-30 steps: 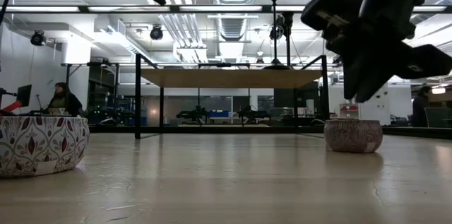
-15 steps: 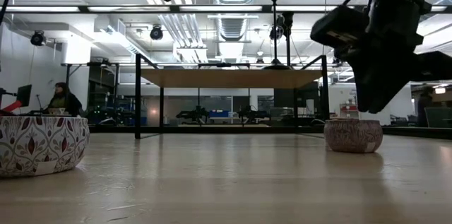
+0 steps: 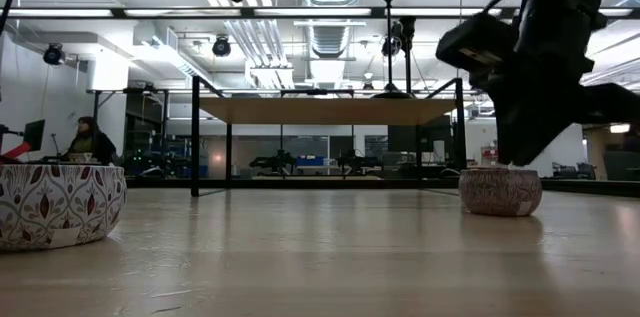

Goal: Pick & Place candle stick holders
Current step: Put the purple scented candle on the shelf aligned with the other scented candle

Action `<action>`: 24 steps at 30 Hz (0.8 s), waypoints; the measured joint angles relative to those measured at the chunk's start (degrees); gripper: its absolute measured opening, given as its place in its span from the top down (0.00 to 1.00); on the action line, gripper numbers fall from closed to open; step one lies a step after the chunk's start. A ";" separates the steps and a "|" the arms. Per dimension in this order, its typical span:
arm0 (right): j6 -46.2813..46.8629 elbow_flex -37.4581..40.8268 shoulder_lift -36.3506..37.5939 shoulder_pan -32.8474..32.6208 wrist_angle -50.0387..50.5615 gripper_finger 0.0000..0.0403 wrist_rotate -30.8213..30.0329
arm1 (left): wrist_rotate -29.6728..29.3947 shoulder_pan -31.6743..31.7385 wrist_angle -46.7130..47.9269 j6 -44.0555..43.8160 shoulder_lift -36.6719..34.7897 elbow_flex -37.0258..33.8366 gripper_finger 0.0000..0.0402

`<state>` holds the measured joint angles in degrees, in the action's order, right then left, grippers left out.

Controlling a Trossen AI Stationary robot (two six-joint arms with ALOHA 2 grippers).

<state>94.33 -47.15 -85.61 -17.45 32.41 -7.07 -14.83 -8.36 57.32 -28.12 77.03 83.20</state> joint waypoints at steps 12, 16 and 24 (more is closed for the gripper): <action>0.29 0.76 -2.40 0.00 -1.85 0.84 1.29 | 0.00 -0.02 0.09 0.31 -0.02 0.00 0.25; 0.10 0.70 -2.20 0.00 -1.86 0.86 1.11 | 0.00 -0.02 0.09 0.33 -0.02 0.00 0.25; -1.22 0.68 -2.37 0.09 -1.82 0.97 1.09 | 0.00 -0.07 0.11 0.91 -0.02 0.00 0.25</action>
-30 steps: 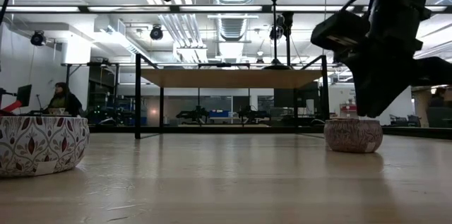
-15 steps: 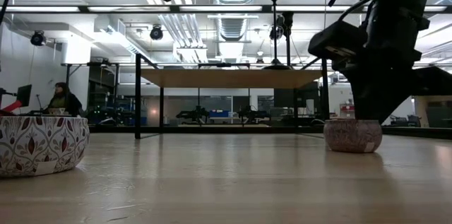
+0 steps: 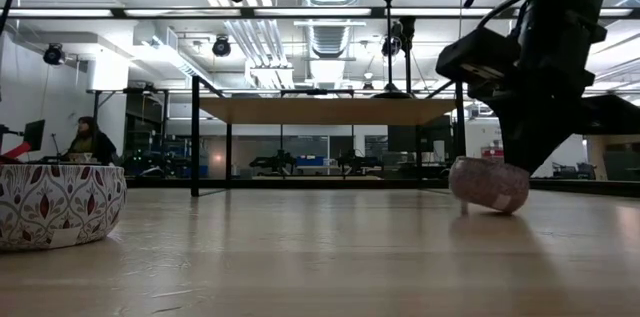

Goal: Pick & Place candle stick holders
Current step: Put the purple scented candle on the shelf aligned with the other scented candle

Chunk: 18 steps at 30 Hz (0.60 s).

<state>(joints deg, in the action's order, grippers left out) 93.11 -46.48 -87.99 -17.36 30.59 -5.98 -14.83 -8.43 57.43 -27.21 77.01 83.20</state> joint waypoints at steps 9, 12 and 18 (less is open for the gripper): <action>-2.49 -5.11 0.48 0.32 -0.35 0.98 -2.54 | 0.00 0.00 0.00 0.12 -0.13 0.00 0.25; -5.12 -9.10 0.48 1.37 0.80 0.98 -4.08 | 0.05 0.00 0.00 0.16 -0.13 0.00 0.25; -14.14 -20.78 -0.76 5.76 9.92 0.98 -4.77 | 0.48 0.02 0.08 0.20 -0.41 -0.02 0.25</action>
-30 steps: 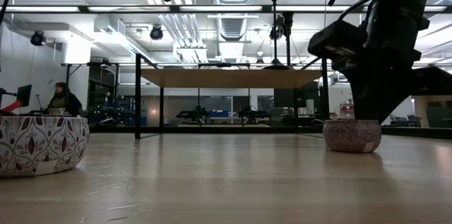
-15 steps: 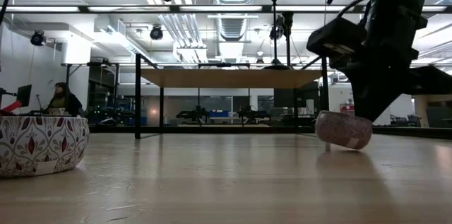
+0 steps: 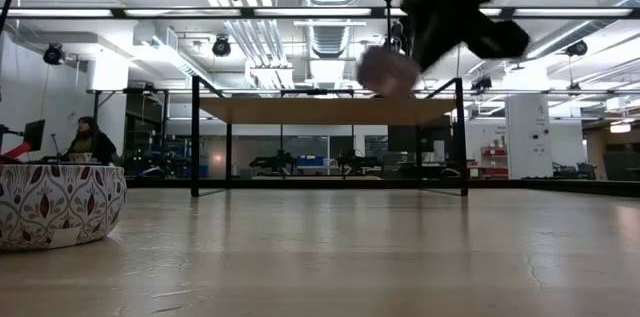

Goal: Pick & Place candle stick holders
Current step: Put the purple scented candle on the shelf aligned with the other scented candle

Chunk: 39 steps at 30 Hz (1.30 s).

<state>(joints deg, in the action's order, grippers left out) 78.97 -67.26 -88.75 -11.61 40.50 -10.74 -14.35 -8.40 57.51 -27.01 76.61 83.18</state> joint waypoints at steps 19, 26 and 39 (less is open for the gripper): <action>-20.42 -36.87 -19.13 12.49 16.57 0.98 0.26 | 0.21 0.04 3.62 0.14 -0.14 -0.07 0.25; -20.89 -48.58 -25.88 14.58 25.06 0.98 -1.83 | 0.42 0.02 6.94 -0.13 -0.28 -0.07 0.25; -4.19 -50.69 -27.94 14.69 26.60 0.98 -3.01 | -2.13 0.00 6.72 -4.82 -5.36 -0.09 0.25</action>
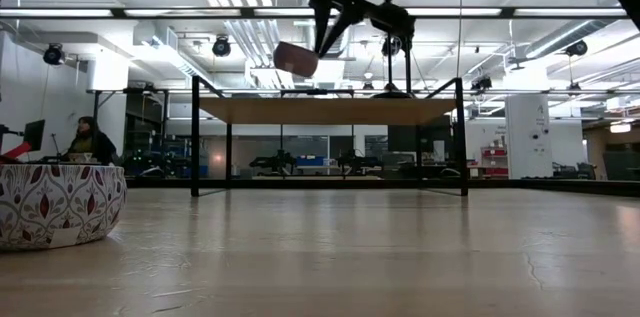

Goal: Pick & Place candle stick holders
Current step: Put the purple scented candle on the shelf aligned with the other scented candle

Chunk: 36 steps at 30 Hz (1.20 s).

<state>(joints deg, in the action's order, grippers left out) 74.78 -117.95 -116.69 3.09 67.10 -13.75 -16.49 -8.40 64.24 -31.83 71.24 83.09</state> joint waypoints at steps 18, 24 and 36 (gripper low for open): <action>25.77 0.46 0.05 3.12 -0.15 0.98 -3.13 | -5.22 0.02 -1.63 0.21 -4.54 0.00 0.25; 30.85 0.49 0.05 3.35 -0.14 0.98 -3.47 | -6.14 0.02 -1.67 0.19 -5.07 0.00 0.25; 30.28 1.67 0.05 5.87 -0.45 0.98 -3.78 | -6.15 -0.02 -1.65 -0.05 -5.07 0.00 0.25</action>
<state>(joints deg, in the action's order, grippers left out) 105.06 -116.28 -116.64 8.95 66.65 -17.54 -22.64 -8.43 62.59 -31.88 66.17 83.09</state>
